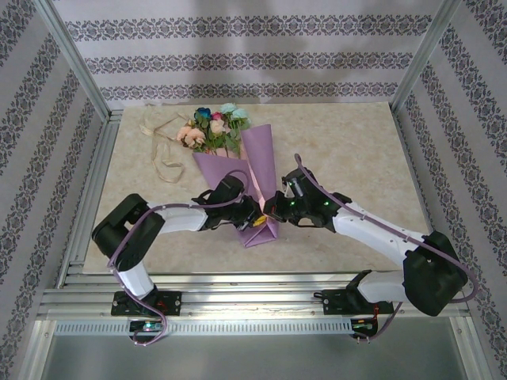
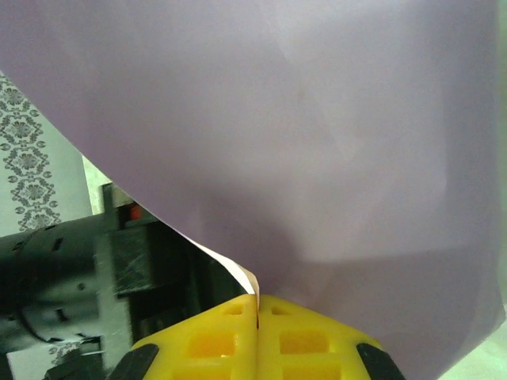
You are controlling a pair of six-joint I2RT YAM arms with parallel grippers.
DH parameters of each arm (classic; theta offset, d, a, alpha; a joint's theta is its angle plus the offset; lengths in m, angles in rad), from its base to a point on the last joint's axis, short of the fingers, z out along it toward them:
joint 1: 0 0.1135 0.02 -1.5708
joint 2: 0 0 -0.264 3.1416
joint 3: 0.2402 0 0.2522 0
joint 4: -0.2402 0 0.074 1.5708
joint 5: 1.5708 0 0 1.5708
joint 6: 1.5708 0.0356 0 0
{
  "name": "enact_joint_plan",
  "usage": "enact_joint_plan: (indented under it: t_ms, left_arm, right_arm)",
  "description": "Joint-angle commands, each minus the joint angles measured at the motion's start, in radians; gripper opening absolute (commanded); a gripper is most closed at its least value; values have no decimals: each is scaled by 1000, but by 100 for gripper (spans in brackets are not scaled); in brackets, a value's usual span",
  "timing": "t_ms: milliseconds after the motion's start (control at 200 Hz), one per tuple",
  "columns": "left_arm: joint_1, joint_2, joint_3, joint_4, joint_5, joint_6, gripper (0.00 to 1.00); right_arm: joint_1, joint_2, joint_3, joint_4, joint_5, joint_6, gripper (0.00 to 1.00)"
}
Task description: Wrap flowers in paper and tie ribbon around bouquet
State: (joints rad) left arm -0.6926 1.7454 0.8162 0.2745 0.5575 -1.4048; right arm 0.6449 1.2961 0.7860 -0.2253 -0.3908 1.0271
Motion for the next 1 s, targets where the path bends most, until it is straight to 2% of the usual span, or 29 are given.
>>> enact_joint_plan:
  t_ms: [0,235,315,545,694,784,854,994]
  left_arm:
    - [-22,50,-10,44,18,-34,13]
    - [-21,53,-29,-38,-34,20,11]
    - [-20,-19,-21,-95,-76,43,14]
    - [14,-283,19,-429,-184,115,24]
    - [94,-450,-38,-605,-252,100,24]
    - [201,-475,-126,-539,-208,90,21]
    - [278,-433,-164,-446,-160,88,18]
    - [339,-266,-120,-344,-111,146,16]
  right_arm:
    - [-7,-22,-18,36,-27,18,0]
    - [-7,-2,-30,58,-70,11,0]
    - [-7,9,-35,73,-85,8,0]
    - [-7,44,-23,132,-130,1,0]
    - [-3,83,-3,148,-171,-24,0]
    - [6,107,13,155,-190,-45,0]
    - [14,127,23,164,-205,-59,0]
    - [40,180,43,184,-234,-85,0]
